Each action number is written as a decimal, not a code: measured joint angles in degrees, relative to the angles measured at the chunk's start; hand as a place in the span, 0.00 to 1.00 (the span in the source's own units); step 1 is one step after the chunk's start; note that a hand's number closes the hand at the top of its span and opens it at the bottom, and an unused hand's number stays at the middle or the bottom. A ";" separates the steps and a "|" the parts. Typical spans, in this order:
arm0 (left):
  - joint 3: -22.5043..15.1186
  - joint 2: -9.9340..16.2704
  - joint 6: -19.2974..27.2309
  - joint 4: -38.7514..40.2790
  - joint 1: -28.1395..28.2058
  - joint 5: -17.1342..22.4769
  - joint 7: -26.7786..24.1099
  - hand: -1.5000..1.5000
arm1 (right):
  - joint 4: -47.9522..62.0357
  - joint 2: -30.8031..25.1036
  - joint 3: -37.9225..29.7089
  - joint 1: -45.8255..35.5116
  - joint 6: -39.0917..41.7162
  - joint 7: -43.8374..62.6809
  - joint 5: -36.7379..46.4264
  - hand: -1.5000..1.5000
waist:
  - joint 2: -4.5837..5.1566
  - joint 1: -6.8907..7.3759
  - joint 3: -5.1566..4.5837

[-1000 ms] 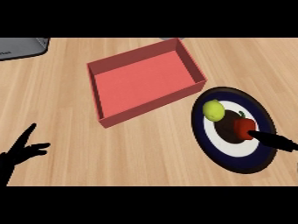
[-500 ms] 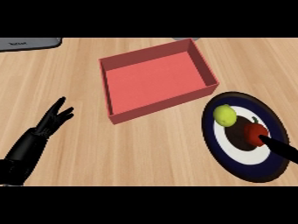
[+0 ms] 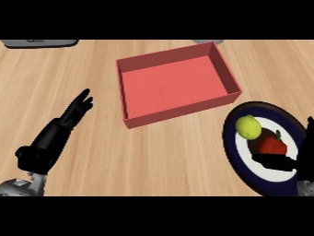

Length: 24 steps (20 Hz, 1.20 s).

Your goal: Pick the bell pepper from the plate and place it in the cardboard box

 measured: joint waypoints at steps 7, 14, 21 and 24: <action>-1.98 -3.90 0.06 3.49 -3.50 -1.77 0.05 0.50 | -5.80 6.59 -0.82 -3.45 6.92 6.50 6.27 0.00 | 0.17 1.99 0.37; -1.30 -5.65 -1.29 7.19 -5.93 -2.22 -0.82 0.50 | -3.77 10.81 -5.58 -3.77 11.21 5.73 8.23 0.00 | 0.32 2.61 0.54; -0.17 -6.77 -2.31 8.23 -7.43 -2.97 -0.18 0.50 | -1.39 15.31 -9.12 -3.59 13.33 4.34 11.59 0.00 | 0.28 2.89 0.62; 0.53 -7.65 -3.05 9.42 -8.11 -3.55 -0.49 0.50 | -1.25 16.55 -10.32 -3.03 13.83 3.17 13.51 0.00 | 0.27 2.88 0.64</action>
